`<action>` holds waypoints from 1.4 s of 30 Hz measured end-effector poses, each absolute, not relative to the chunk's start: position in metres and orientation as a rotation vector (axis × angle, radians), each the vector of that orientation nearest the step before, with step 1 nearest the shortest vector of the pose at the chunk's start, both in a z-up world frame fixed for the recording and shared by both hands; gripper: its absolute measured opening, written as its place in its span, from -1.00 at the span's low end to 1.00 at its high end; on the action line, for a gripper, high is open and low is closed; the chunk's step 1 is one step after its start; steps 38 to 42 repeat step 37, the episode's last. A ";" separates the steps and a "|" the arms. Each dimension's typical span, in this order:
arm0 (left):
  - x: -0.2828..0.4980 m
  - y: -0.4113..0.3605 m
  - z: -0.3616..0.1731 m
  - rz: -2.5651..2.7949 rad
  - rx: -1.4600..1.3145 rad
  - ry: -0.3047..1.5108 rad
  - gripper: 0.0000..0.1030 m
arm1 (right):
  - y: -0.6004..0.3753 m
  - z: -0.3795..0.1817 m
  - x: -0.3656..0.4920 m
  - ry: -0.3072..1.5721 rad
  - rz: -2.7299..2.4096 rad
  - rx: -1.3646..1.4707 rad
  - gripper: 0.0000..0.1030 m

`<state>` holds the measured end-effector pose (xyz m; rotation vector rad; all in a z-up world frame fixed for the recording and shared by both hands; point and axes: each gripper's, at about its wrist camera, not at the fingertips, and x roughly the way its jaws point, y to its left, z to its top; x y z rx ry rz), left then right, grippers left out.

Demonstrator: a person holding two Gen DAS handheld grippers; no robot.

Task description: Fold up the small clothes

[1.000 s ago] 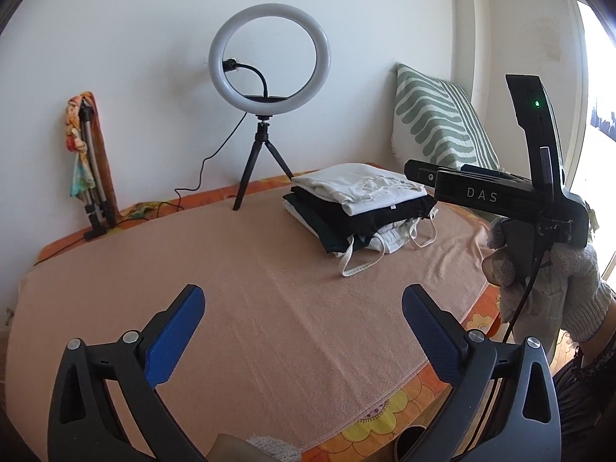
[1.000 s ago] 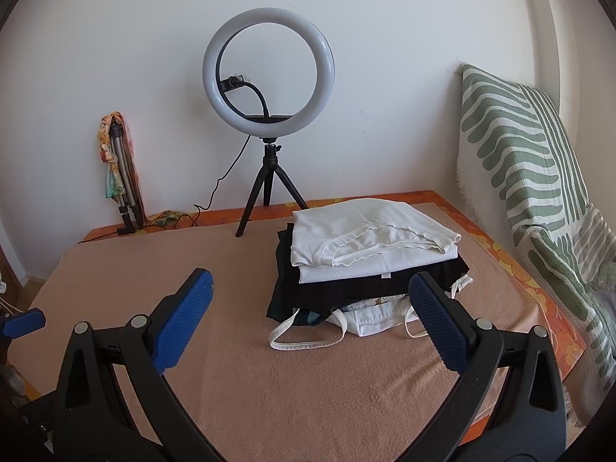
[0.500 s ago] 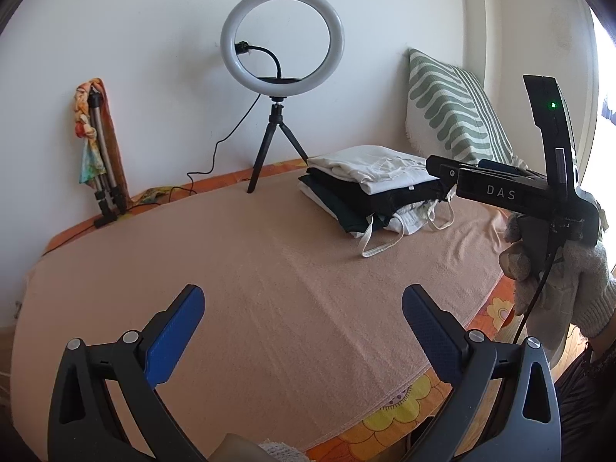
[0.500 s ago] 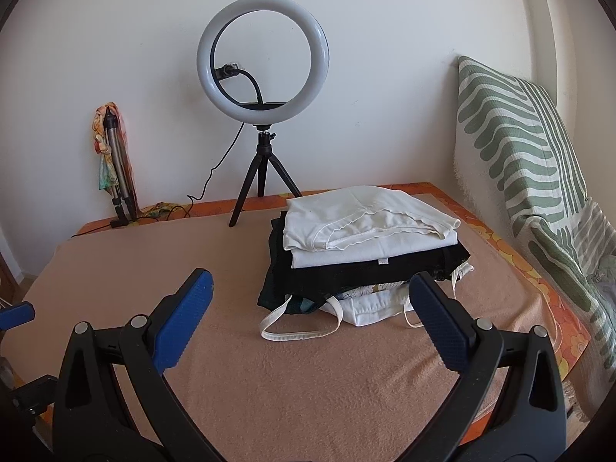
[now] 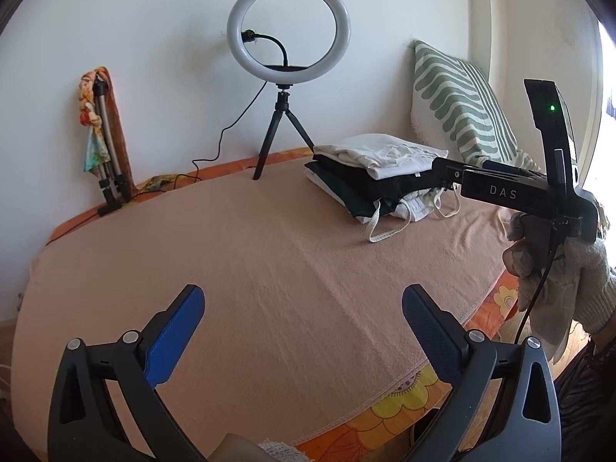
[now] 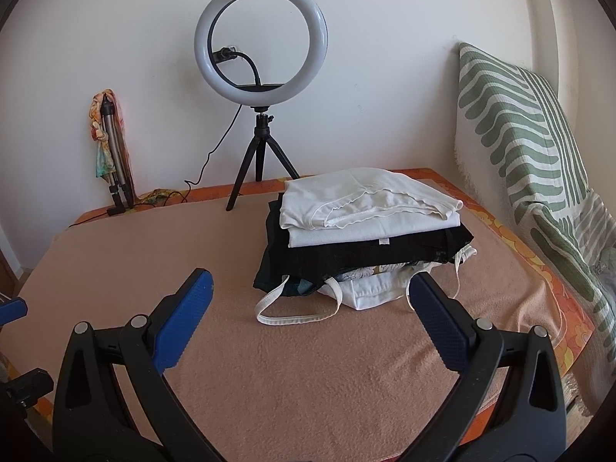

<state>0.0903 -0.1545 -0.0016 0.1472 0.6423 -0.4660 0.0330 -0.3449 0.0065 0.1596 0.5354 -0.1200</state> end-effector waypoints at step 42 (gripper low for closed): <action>0.081 -0.153 -0.001 -0.450 0.170 0.609 0.98 | -0.340 0.005 0.036 0.546 -0.091 0.187 1.00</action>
